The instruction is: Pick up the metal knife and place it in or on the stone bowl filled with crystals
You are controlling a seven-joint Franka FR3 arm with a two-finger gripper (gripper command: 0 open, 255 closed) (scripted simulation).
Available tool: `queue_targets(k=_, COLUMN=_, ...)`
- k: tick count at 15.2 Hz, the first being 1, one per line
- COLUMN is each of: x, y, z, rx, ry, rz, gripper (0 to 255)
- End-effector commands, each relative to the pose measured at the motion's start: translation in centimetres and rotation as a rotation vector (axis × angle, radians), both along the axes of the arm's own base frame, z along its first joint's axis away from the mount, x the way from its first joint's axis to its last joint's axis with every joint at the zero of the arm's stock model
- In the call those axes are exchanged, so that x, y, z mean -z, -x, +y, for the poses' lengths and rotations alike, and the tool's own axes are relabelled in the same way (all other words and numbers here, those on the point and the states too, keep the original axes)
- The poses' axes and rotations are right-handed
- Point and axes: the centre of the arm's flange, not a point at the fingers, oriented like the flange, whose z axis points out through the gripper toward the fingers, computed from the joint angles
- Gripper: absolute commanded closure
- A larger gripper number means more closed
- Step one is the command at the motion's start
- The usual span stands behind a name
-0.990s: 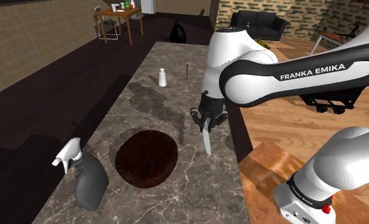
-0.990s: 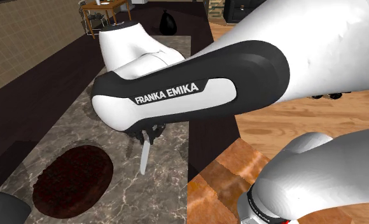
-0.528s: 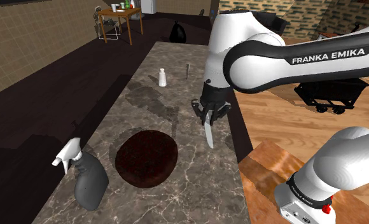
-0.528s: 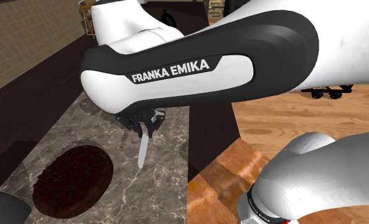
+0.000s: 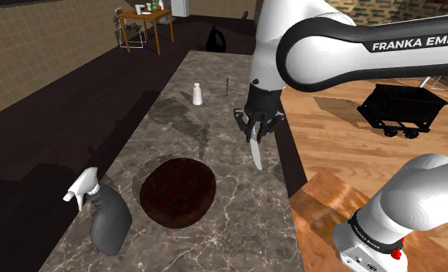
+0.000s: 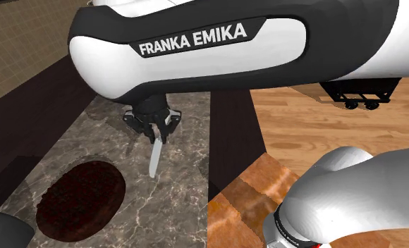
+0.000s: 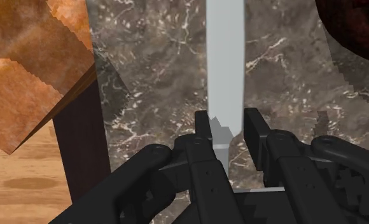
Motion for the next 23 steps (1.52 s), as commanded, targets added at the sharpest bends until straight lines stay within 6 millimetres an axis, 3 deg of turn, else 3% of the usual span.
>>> queue_targets(k=1, x=-0.5, y=-0.3, z=1.3, rx=0.000, ry=0.000, rz=0.000, gripper=255)
queue_targets(k=17, x=-1.9, y=-4.8, z=22.2, rx=0.000, ry=0.000, rz=0.000, gripper=255)
queue_targets(k=23, x=1.3, y=-4.8, z=22.2, rx=0.000, ry=0.000, rz=0.000, gripper=255)
